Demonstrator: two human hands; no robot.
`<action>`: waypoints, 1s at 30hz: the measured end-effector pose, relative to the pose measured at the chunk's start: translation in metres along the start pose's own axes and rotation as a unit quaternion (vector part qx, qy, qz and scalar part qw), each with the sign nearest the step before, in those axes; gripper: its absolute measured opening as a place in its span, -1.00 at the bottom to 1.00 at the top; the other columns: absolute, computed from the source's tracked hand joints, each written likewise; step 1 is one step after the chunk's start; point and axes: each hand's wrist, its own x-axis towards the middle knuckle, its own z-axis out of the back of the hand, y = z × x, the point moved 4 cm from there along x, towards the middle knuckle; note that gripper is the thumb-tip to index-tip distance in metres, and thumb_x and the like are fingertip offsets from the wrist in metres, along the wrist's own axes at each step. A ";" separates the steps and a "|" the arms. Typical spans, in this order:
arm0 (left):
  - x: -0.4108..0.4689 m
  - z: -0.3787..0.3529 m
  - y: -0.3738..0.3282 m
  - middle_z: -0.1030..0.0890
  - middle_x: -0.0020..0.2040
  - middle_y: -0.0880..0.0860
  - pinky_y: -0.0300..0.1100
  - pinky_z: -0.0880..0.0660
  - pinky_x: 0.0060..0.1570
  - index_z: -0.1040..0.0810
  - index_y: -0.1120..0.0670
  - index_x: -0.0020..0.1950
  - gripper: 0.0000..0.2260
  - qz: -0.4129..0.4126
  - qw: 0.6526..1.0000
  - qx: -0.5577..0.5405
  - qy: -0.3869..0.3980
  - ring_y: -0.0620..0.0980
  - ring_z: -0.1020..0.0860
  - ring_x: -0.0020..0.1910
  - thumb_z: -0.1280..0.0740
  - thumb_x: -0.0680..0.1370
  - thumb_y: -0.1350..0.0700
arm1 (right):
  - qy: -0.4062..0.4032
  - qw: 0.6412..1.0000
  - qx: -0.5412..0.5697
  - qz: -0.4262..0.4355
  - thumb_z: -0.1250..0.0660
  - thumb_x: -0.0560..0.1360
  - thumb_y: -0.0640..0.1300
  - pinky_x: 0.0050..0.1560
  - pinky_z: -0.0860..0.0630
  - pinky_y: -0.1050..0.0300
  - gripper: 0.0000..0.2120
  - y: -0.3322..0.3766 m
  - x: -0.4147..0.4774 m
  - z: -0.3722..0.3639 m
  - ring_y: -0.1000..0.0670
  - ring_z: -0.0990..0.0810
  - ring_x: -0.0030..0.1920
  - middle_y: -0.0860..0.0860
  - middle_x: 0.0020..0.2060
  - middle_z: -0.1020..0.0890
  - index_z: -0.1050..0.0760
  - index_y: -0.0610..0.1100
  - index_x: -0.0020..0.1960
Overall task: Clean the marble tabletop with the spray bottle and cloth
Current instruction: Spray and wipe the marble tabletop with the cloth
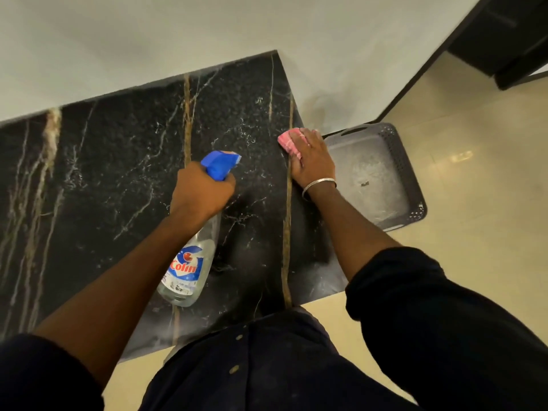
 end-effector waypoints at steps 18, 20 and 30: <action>-0.047 -0.034 -0.040 -0.47 -0.41 0.02 -0.18 -0.40 -0.36 -0.46 0.06 -0.24 -0.72 -0.080 0.989 0.040 0.121 -0.08 -0.46 -0.46 -0.39 0.30 -0.12 | 0.047 0.420 0.879 -0.221 -0.59 0.28 -0.02 0.33 -0.47 -0.19 -0.31 0.042 -0.124 0.062 -0.24 -0.55 0.29 -0.23 0.30 -0.55 -0.52 -0.24 0.34; -0.054 -0.038 -0.037 -0.50 -0.38 0.04 -0.18 -0.42 -0.36 -0.49 0.08 -0.19 -0.74 -0.078 0.989 0.038 0.119 -0.06 -0.49 -0.44 -0.43 0.35 -0.07 | 0.054 0.421 0.881 -0.211 -0.56 0.33 -0.01 0.35 -0.45 -0.18 -0.34 0.041 -0.136 0.063 -0.23 -0.55 0.28 -0.23 0.28 -0.56 -0.50 -0.23 0.36; -0.089 -0.062 -0.029 -0.47 -0.34 0.03 -0.17 -0.46 -0.32 -0.47 0.11 -0.16 -0.72 -0.070 0.988 0.059 0.121 -0.02 -0.51 -0.36 -0.46 0.41 -0.05 | 0.002 0.788 0.565 -0.246 -0.27 0.50 0.02 0.28 -0.51 -0.06 -0.49 0.006 -0.196 0.079 -0.03 -0.57 0.25 -0.02 0.26 -0.58 -0.39 -0.06 0.43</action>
